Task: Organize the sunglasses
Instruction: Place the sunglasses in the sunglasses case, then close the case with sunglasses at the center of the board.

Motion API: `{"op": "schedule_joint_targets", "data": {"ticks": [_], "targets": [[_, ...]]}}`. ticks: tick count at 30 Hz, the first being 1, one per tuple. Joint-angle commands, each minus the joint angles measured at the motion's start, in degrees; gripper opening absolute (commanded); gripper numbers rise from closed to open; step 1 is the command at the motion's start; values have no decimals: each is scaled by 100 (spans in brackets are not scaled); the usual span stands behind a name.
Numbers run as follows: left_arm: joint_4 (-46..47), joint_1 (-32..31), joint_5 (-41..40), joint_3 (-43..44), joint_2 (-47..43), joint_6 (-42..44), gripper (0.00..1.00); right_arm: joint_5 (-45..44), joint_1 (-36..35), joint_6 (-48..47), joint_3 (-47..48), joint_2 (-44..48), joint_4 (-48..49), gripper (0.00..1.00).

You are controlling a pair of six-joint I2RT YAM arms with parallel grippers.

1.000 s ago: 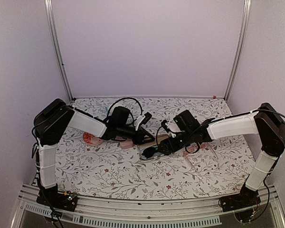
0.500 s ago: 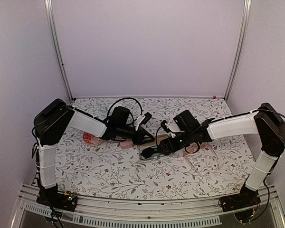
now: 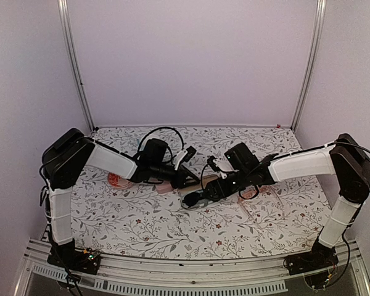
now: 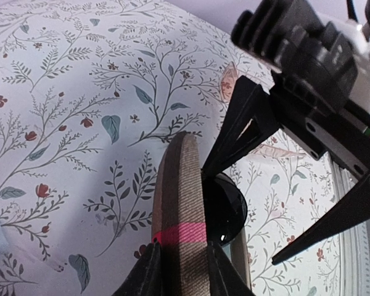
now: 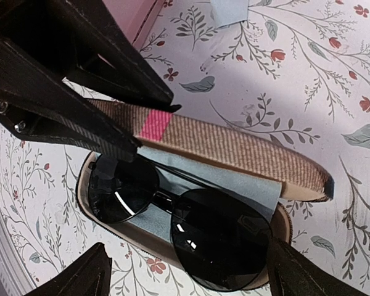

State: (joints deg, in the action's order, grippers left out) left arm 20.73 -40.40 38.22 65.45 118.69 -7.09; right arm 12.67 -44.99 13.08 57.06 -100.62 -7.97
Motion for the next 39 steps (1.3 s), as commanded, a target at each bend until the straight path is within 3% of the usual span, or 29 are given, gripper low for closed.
{"op": "schedule_joint_targets", "data": {"ticks": [1,7,16,33,35,39], "targets": [[161,-45,169,-171,-356,103,26,32,62,58,-10,368,91,89],[167,-86,137,-209,-392,168,27,222,342,170,-206,708,58,89],[115,-154,-75,-264,-492,256,27,524,580,291,-336,505,-21,85],[67,-293,-152,-292,-458,296,27,1083,684,554,-435,56,73,56],[71,-298,-152,-281,-446,301,27,1139,678,468,-488,75,85,56],[69,-303,-165,-262,-433,288,27,1040,583,154,-538,115,-48,69]]}}
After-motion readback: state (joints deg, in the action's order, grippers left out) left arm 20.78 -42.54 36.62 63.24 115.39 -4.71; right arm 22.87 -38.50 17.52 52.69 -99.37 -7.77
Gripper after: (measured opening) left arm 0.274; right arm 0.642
